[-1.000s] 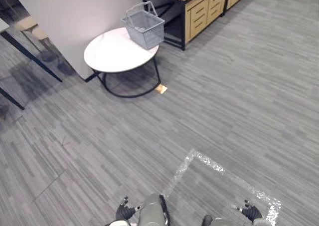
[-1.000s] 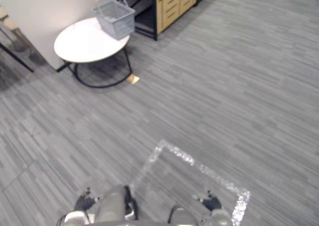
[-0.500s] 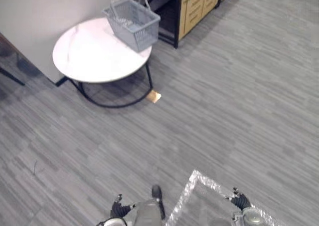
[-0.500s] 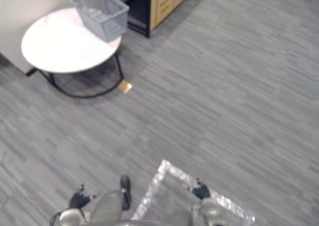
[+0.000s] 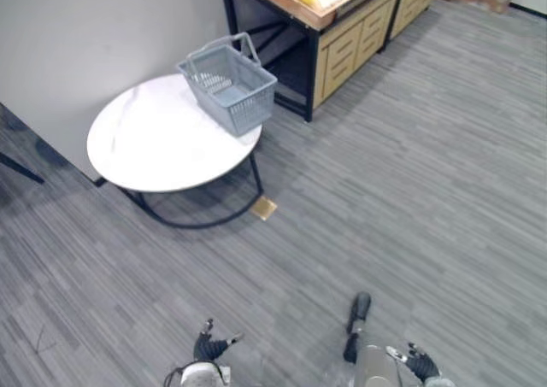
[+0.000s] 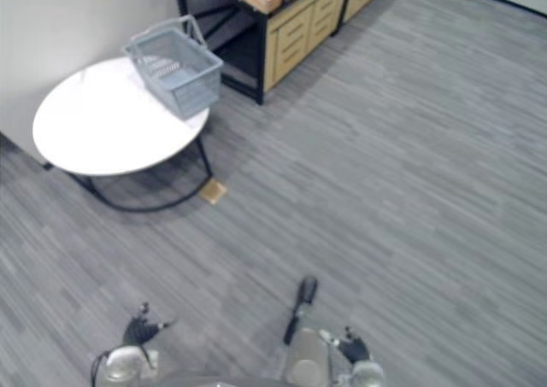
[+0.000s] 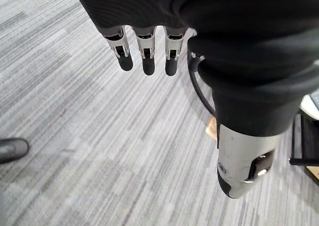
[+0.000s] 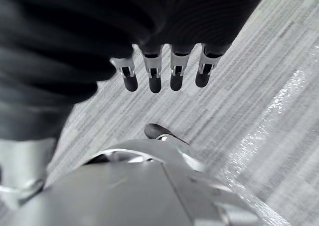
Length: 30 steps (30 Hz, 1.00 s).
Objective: Pick vegetable in the basket
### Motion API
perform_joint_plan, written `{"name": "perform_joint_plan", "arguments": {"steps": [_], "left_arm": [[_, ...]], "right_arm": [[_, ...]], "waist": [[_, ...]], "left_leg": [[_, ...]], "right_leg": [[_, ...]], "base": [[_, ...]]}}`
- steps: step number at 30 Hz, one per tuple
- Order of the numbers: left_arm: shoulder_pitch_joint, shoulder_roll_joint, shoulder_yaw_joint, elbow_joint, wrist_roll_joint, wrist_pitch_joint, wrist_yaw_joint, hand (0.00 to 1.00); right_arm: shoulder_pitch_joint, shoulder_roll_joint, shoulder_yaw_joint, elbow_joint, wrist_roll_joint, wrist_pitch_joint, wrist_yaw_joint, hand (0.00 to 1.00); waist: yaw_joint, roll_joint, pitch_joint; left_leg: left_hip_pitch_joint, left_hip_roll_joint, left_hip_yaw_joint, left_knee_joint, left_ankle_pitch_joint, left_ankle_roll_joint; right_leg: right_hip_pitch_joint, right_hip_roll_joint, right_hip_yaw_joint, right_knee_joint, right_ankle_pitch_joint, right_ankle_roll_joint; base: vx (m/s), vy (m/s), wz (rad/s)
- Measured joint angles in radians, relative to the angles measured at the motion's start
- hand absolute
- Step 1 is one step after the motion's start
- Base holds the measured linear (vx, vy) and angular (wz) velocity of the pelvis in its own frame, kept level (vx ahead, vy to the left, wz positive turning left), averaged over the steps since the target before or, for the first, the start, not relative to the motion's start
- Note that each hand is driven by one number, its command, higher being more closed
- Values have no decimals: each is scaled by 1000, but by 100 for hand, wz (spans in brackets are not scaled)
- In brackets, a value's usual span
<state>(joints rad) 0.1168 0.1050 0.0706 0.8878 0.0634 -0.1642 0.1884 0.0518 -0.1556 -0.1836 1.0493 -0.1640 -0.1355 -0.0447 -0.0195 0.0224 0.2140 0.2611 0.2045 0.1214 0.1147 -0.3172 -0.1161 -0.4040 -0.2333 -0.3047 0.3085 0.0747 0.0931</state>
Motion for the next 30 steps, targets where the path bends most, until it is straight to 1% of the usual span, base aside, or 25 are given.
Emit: {"name": "perform_joint_plan", "arguments": {"steps": [2, 3, 4, 5, 6, 7, 8, 9, 10, 12, 13, 14, 15, 16, 17, 18, 19, 21, 23, 25, 26, 27, 28, 29, 30], "left_arm": [[-3, -8, -6, 5, 0, 0, 1, 0], [-9, -12, -5, 12, 0, 0, 2, 0], [-11, -15, -6, 16, 0, 1, 2, 0], [-12, -24, -6, 23, -1, 3, 2, 0], [-12, -26, -12, 23, -3, 3, 1, 0], [-13, -25, -12, 20, -7, 2, 1, 0], [-22, -20, -10, 17, -11, 1, 2, 0], [-30, -21, -4, 16, -13, 0, 4, 0], [-34, -21, -1, 16, -13, 0, 4, 0], [-38, -21, 9, 9, -17, -1, 5, 0], [-40, -21, 13, 10, -17, 0, 6, 0], [-38, -23, 14, 12, -17, 0, 7, 0], [-31, -34, 16, 13, -20, 0, 8, 0], [-45, -33, 36, 11, -16, 2, 16, 0], [-49, -27, 42, 6, -12, 1, 24, 0], [-56, -14, 53, -9, -1, 1, 33, 0], [-53, -10, 56, -7, -2, 3, 38, 0], [-54, -9, 55, -8, 0, 6, 42, 0], [-51, 11, 54, -8, 0, 10, 43, 0], [-48, 16, 53, -7, 0, 13, 43, 0], [-44, 15, 44, 1, 0, 14, 43, 0], [-43, 18, 32, 19, 0, 17, 43, 0], [-41, 25, 35, 21, -2, 18, 44, 0], [-36, 56, 31, 24, -1, 23, 46, 0], [-24, 77, 31, 24, -2, 29, 48, 0]], "right_arm": [[-23, -13, -5, -4, -24, 0, 0, 0], [-23, -13, -3, -2, -31, 0, 1, 0], [-21, -13, -2, 6, -31, 2, 1, 0], [-15, -17, 7, 21, -32, 6, 0, 0], [-13, -24, 34, 21, -32, 7, -4, 0], [-15, -25, 37, 20, -32, 8, -8, 0], [-30, -28, 36, 19, -31, 9, -19, 0], [-39, -32, 33, 18, -31, 9, -29, 0], [-43, -34, 32, 18, -31, 9, -33, 0], [-63, -29, 30, 17, -31, 11, -39, 0], [-69, -26, 19, 17, -31, 11, -39, 0], [-69, -23, 3, 14, -31, 9, -39, 0], [-60, -24, -6, 12, -31, 8, -42, 0], [-51, 2, -3, 7, -31, 12, -48, 0], [-45, 15, -3, 0, -32, 12, -47, 0], [-38, 42, -2, -15, -32, 12, -47, 0], [-46, 51, -3, -12, -33, 11, -48, 0], [-49, 53, -3, -1, -33, 11, -49, 0], [-53, 59, -3, 14, -34, 11, -46, 0], [-54, 55, -4, 27, -34, 5, -46, 0], [-54, 51, -16, 35, -34, 5, -47, 0], [-48, 54, -38, 53, -33, 7, -53, 0], [-41, 60, -44, 61, -32, 11, -57, 0], [-22, 74, -41, 67, -32, 28, -58, 0], [0, 87, -24, 67, -32, 38, -58, 0]], "waist": [[0, 11, -4], [-3, 14, -4], [-4, 18, -2], [-2, 13, 6], [4, 11, 14], [8, 12, 16], [17, 8, 19], [23, 10, 21], [26, 11, 22], [44, 17, 25], [49, 17, 25], [48, 19, 24], [51, 38, 25], [52, 11, 24], [48, -8, 20], [58, -43, 21], [68, -57, 22], [61, -52, 24], [71, -53, 22], [77, -58, 16], [74, -54, 6], [69, -68, 6], [65, -87, 6], [60, -129, 10], [54, -155, 11]], "left_leg": [[-58, 29, -24, 144, 70, -20], [-139, 50, -52, 312, 140, -50], [-178, 64, -65, 400, 196, -90], [-252, 88, -91, 573, 337, -135], [-337, 118, -70, 757, 321, -143], [-379, 125, -48, 825, 293, -135], [-451, 127, 9, 892, 234, -100], [-506, 124, 65, 875, 185, -65], [-529, 122, 90, 842, 169, -59], [-580, 104, 166, 605, 158, -31], [-585, 89, 181, 454, 181, -3], [-574, 72, 191, 279, 236, 22], [-558, 67, 194, 103, 369, 58], [-541, 20, 206, 87, 380, 83], [-547, -1, 207, 79, 377, 83], [-558, -27, 213, 100, 349, 88], [-575, -32, 222, 165, 312, 103], [-586, -24, 227, 259, 266, 129], [-566, -5, 236, 289, 244, 119], [-534, -6, 243, 244, 237, 108], [-502, -13, 244, 172, 219, 84], [-461, -37, 251, 110, 220, 84], [-437, -52, 254, 86, 221, 84], [-387, -86, 264, 65, 217, 85], [-337, -106, 263, 54, 198, 91]], "right_leg": [[8, 21, -17, 52, -65, -52], [40, 24, -41, 66, -100, -64], [67, 24, -54, 68, -113, -65], [132, 22, -71, 54, -145, -71], [194, 28, -80, 25, -171, -79], [223, 30, -81, 8, -175, -78], [283, 32, -85, -43, -178, -73], [343, 34, -96, -100, -173, -65], [369, 34, -103, -122, -167, -55], [437, 37, -113, -187, -156, -34], [462, 35, -121, -212, -152, -10], [484, 32, -129, -233, -154, 24], [515, 41, -134, -243, -164, 68], [546, 11, -144, -259, -166, 89], [546, 3, -156, -262, -166, 88], [547, -9, -163, -265, -165, 87], [559, -19, -160, -282, -153, 82], [603, -20, -150, -302, -121, 91], [623, -13, -126, -306, -75, 117], [590, -19, -92, -246, -59, 129], [527, -36, -69, -135, -61, 132], [432, -78, -28, 53, -60, 131], [389, -108, -5, 154, -56, 125], [317, -173, 35, 330, -15, 71], [272, -205, 79, 451, 97, 37]], "base": [[611, -426, 0], [616, -394, 24], [604, -261, 40], [574, -150, 34], [544, -108, 23], [499, -70, 7], [527, -23, 3], [433, -8, 7], [398, 52, 9], [356, 159, -1], [352, 218, -2], [382, 274, 4], [476, 330, 25], [482, 309, 36], [386, 201, 41], [364, 77, 15], [347, 62, 6], [286, 70, 12], [212, 29, -15], [158, 28, -34], [101, 95, -26], [114, 117, -21], [122, 90, -3], [202, 78, 7], [223, 47, 8]]}}
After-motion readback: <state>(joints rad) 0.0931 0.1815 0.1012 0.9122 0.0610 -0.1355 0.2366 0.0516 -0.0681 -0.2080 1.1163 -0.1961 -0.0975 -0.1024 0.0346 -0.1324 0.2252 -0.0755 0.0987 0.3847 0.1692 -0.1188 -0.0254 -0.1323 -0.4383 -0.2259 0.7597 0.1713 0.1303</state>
